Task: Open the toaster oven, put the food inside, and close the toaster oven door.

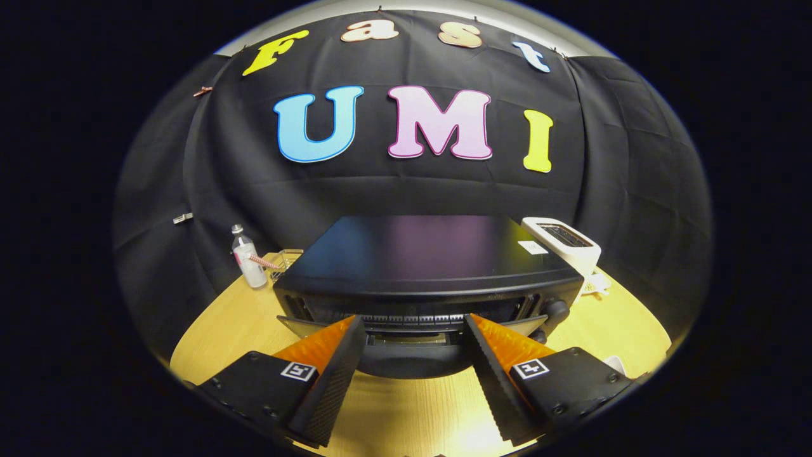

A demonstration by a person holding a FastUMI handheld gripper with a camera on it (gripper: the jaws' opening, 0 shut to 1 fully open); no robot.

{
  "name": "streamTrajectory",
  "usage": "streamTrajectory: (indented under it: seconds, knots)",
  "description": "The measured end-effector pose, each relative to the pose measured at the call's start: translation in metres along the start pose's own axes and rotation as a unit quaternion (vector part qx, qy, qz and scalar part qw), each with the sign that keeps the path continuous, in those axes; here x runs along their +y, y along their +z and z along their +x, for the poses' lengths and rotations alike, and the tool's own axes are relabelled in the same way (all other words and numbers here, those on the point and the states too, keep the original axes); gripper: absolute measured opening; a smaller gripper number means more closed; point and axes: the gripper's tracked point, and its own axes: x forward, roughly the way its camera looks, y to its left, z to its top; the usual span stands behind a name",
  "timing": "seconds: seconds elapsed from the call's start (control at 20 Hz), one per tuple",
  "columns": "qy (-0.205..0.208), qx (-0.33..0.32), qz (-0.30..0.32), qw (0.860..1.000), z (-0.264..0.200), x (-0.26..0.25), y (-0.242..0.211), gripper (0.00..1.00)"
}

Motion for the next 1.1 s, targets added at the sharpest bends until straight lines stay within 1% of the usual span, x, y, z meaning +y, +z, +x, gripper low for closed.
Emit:
streamTrajectory:
  seconds: [0.2, 0.35, 0.45, 0.65, 0.75, 0.85, 0.95, 1.1]
  knots:
    - [0.018, 0.014, 0.005, 1.0, -0.023, -0.001, -0.025, 0.96]
    - [0.022, 0.023, -0.014, 0.999, -0.038, -0.001, -0.046, 0.96]
    - [0.023, 0.036, -0.014, 0.999, -0.044, -0.003, -0.064, 0.96]
    - [0.036, 0.06, -0.065, 0.995, -0.055, 0.0, -0.103, 0.96]
    - [0.047, 0.083, -0.072, 0.993, -0.057, -0.001, -0.124, 0.97]
    - [0.052, 0.108, -0.066, 0.991, -0.061, -0.004, -0.143, 0.98]
    - [0.049, 0.113, -0.065, 0.99, -0.069, -0.01, -0.141, 0.98]
    - [0.048, 0.103, -0.06, 0.992, -0.085, -0.024, -0.114, 0.98]
